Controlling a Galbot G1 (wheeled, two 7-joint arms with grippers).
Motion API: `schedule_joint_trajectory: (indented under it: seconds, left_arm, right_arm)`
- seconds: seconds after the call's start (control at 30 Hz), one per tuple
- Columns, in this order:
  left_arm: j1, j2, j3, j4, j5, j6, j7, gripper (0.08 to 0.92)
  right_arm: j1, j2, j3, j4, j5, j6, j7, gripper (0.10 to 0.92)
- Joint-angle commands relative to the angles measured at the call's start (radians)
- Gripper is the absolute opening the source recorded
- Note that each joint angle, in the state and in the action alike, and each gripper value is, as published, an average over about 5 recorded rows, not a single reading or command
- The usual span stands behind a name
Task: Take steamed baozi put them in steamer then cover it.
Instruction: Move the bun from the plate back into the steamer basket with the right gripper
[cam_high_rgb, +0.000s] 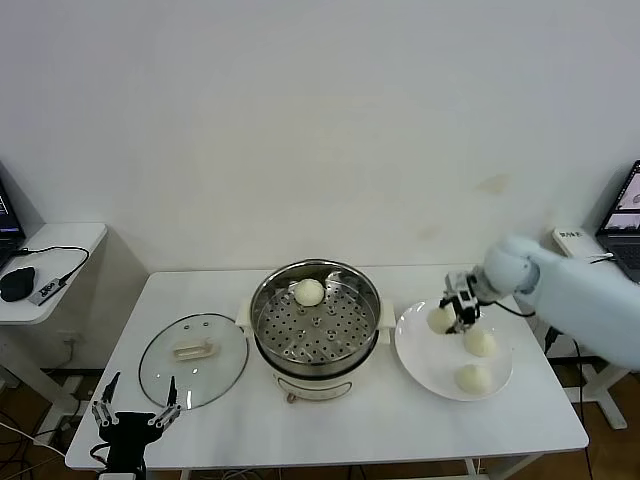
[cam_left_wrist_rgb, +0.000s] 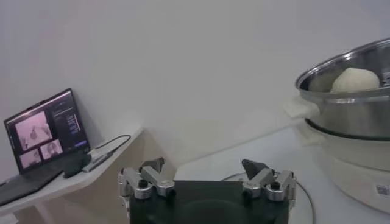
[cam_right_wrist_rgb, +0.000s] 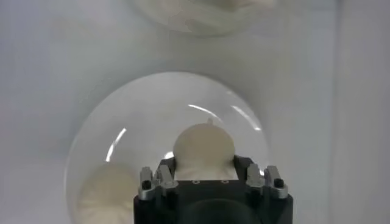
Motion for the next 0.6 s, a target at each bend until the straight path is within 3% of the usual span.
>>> schedule_joint_trajectory:
  seconds: [0.03,0.3,0.6]
  left_arm:
    - [-0.004,0.004,0.001,0.001,-0.035,0.006,0.001,0.823]
    - [-0.020,0.008,0.005,-0.003,-0.255,0.033,0.026,0.823]
    - [-0.051,-0.003,-0.026,0.022,-0.422,0.017,0.029,0.823]
  right_arm:
    - [0.374,0.072,-0.181,0.098,0.237,-0.057,0.009,0.604]
    - [0.399,0.287,-0.200,0.079,0.420,-0.146,0.071,0.611]
    - [0.238,0.498,-0.175,0.014,0.469,-0.223,0.157,0.616]
